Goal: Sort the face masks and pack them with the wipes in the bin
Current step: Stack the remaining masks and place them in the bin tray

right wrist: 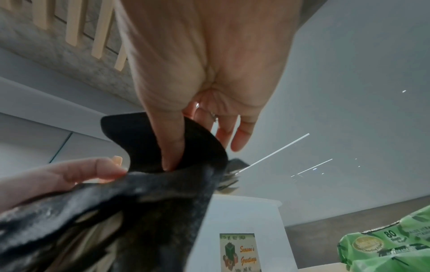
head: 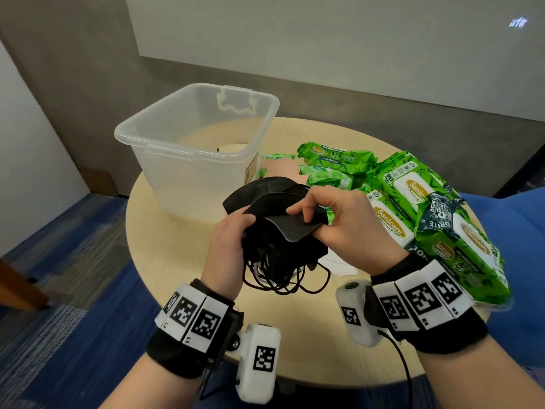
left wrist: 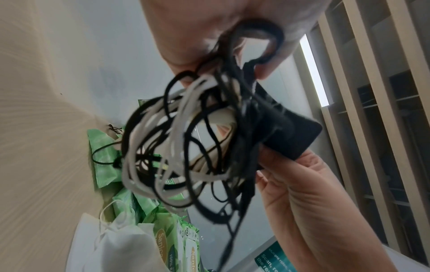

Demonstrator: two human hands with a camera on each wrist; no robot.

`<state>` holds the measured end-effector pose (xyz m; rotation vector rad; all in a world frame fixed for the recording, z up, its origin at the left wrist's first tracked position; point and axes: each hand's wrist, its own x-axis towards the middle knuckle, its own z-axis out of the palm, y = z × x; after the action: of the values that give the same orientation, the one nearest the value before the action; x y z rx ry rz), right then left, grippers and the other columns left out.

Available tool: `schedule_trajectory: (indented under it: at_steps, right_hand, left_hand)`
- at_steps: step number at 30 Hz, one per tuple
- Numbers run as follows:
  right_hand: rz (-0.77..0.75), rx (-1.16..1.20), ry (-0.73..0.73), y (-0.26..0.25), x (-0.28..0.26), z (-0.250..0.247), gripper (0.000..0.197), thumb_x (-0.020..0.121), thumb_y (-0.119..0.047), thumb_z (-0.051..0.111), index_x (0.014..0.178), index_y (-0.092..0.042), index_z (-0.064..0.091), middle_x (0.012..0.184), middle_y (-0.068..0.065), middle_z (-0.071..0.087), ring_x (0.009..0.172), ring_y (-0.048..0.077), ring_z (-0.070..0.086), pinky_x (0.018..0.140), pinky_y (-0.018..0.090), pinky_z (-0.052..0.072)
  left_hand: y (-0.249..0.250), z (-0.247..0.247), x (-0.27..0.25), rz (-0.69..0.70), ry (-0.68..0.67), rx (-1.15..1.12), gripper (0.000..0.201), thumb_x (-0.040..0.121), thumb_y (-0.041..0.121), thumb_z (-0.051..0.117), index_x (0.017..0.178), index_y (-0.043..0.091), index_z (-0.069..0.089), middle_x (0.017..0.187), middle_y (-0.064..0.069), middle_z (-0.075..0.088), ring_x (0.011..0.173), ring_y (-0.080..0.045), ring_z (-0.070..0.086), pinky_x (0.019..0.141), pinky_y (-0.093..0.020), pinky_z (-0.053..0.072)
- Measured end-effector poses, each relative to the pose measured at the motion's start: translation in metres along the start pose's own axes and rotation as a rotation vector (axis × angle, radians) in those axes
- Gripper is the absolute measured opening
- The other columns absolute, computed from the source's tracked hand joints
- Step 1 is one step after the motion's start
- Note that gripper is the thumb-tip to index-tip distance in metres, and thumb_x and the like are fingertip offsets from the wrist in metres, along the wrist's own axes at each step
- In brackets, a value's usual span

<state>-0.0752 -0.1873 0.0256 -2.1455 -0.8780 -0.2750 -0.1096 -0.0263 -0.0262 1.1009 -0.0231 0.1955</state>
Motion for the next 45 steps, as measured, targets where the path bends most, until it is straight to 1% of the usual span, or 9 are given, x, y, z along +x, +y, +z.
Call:
schedule_trajectory:
  at_steps: [4,11,18,22,26,32,36,40,45]
  right_hand:
    - [0.024,0.072,-0.076,-0.001,-0.002,-0.007,0.043,0.067,0.016,0.064,0.065,-0.024,0.047,0.094,0.003,0.071,0.097,-0.003,0.061,0.080,0.008,0.045]
    - [0.268,0.167,0.070,0.018,-0.008,-0.026,0.028,0.071,-0.002,0.074,0.073,-0.019,0.052,0.066,0.004,0.062,0.061,0.021,0.056,0.060,0.039,0.047]
    - [0.341,0.359,0.004,0.008,-0.013,-0.034,0.055,0.078,0.013,0.059,0.115,-0.028,0.056,0.059,-0.005,0.061,0.036,0.013,0.043,0.032,0.020,0.037]
    - [0.351,0.373,-0.079,0.004,-0.011,-0.034,0.021,0.084,0.004,0.059,0.087,-0.013,0.070,0.070,0.009,0.060,0.046,0.009,0.049,0.037,0.018,0.037]
    - [0.389,0.275,-0.175,0.005,-0.010,-0.036,0.013,0.085,-0.005,0.061,0.088,-0.014,0.070,0.070,-0.002,0.066,0.052,0.008,0.056,0.047,0.018,0.040]
    - [0.392,0.270,-0.193,-0.002,-0.008,-0.039,0.032,0.068,-0.041,0.067,0.085,-0.014,0.070,0.078,0.007,0.071,0.063,0.010,0.062,0.057,0.020,0.045]
    - [0.266,0.068,0.006,0.002,-0.003,-0.035,0.020,0.066,-0.012,0.080,0.068,-0.022,0.063,0.071,-0.006,0.064,0.070,0.009,0.058,0.064,0.027,0.046]
    - [0.161,0.064,-0.328,-0.011,0.001,-0.031,0.055,0.072,0.013,0.063,0.097,-0.036,0.059,0.093,-0.006,0.064,0.084,0.004,0.059,0.072,0.020,0.050]
    - [0.196,0.211,-0.620,-0.023,0.008,-0.033,0.084,0.080,0.016,0.054,0.130,-0.048,0.031,0.087,0.014,0.067,0.075,0.023,0.064,0.069,0.029,0.053]
  left_hand:
    - [0.000,0.003,0.003,0.005,0.060,0.032,0.015,0.086,0.009,0.059,0.097,0.006,0.070,0.091,-0.015,0.071,0.085,-0.025,0.068,0.072,-0.030,0.055]
    - [-0.003,-0.006,0.007,0.106,0.194,0.163,0.021,0.085,-0.004,0.059,0.099,0.009,0.068,0.088,-0.006,0.073,0.082,-0.015,0.070,0.069,-0.020,0.055]
    - [-0.005,-0.011,0.010,0.165,0.259,0.175,0.023,0.086,-0.002,0.058,0.104,0.010,0.066,0.098,-0.007,0.071,0.092,-0.017,0.068,0.074,-0.021,0.055]
    - [-0.006,-0.010,0.009,0.169,0.239,0.159,0.022,0.087,-0.001,0.058,0.103,0.011,0.066,0.096,-0.005,0.071,0.090,-0.014,0.069,0.071,-0.019,0.054]
    - [-0.006,-0.009,0.009,0.167,0.201,0.154,0.023,0.086,-0.002,0.058,0.106,0.009,0.065,0.097,-0.005,0.071,0.092,-0.015,0.069,0.072,-0.020,0.054]
    - [-0.005,-0.007,0.008,0.151,0.129,0.162,0.030,0.086,-0.008,0.054,0.113,0.004,0.062,0.099,-0.007,0.071,0.091,-0.015,0.069,0.073,-0.020,0.054]
    - [-0.007,-0.009,0.010,0.138,0.107,0.220,0.033,0.086,-0.008,0.054,0.113,0.011,0.061,0.097,-0.002,0.069,0.088,-0.008,0.068,0.071,-0.017,0.053]
    - [-0.008,-0.013,0.013,0.118,0.080,0.258,0.038,0.088,-0.008,0.052,0.106,0.025,0.059,0.099,0.002,0.068,0.089,-0.006,0.066,0.071,-0.014,0.052]
    - [-0.006,-0.014,0.013,0.080,0.007,0.223,0.038,0.088,-0.011,0.049,0.115,0.015,0.058,0.103,-0.001,0.067,0.096,-0.011,0.064,0.077,-0.016,0.052]
